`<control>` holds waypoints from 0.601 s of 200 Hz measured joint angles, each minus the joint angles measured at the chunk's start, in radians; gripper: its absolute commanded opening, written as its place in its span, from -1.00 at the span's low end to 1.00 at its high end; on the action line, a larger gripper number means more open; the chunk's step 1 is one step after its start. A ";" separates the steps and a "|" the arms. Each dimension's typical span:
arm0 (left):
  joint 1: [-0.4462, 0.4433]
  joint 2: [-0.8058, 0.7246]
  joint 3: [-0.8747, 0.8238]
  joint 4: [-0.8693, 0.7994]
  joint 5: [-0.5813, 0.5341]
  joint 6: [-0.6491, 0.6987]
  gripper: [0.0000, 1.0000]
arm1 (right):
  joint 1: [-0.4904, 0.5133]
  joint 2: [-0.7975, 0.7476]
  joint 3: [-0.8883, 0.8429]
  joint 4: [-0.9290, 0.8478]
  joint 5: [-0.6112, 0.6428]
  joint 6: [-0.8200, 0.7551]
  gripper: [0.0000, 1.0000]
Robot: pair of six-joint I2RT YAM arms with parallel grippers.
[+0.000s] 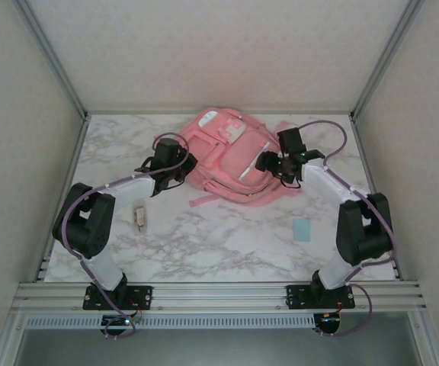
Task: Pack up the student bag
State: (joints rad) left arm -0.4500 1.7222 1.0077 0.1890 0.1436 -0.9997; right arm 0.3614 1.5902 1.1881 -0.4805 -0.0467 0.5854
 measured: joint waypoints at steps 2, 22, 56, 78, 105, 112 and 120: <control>0.000 0.000 0.000 0.002 0.000 -0.001 -1.00 | 0.007 -0.011 0.001 -0.008 0.001 0.000 0.53; -0.003 -0.002 -0.009 0.019 -0.011 -0.038 -1.00 | 0.085 -0.099 0.007 -0.056 0.007 0.005 0.49; -0.015 -0.021 -0.023 0.037 -0.029 -0.085 -1.00 | 0.235 -0.142 0.010 -0.063 0.000 0.059 0.43; -0.031 -0.043 -0.027 0.039 -0.049 -0.100 -1.00 | 0.338 -0.080 0.043 -0.064 0.023 0.094 0.54; -0.050 -0.076 -0.041 0.039 -0.065 -0.117 -1.00 | 0.453 0.058 0.153 -0.080 0.125 0.098 0.65; -0.054 -0.082 -0.044 0.039 -0.069 -0.122 -1.00 | 0.472 0.087 0.181 -0.088 0.151 0.095 0.68; -0.058 -0.087 -0.047 0.039 -0.073 -0.126 -1.00 | 0.494 0.122 0.216 -0.102 0.183 0.090 0.70</control>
State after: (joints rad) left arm -0.5076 1.6348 0.9604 0.2276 0.0708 -1.1259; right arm 0.8551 1.7126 1.4036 -0.5827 0.1368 0.6754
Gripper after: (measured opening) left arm 0.061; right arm 0.835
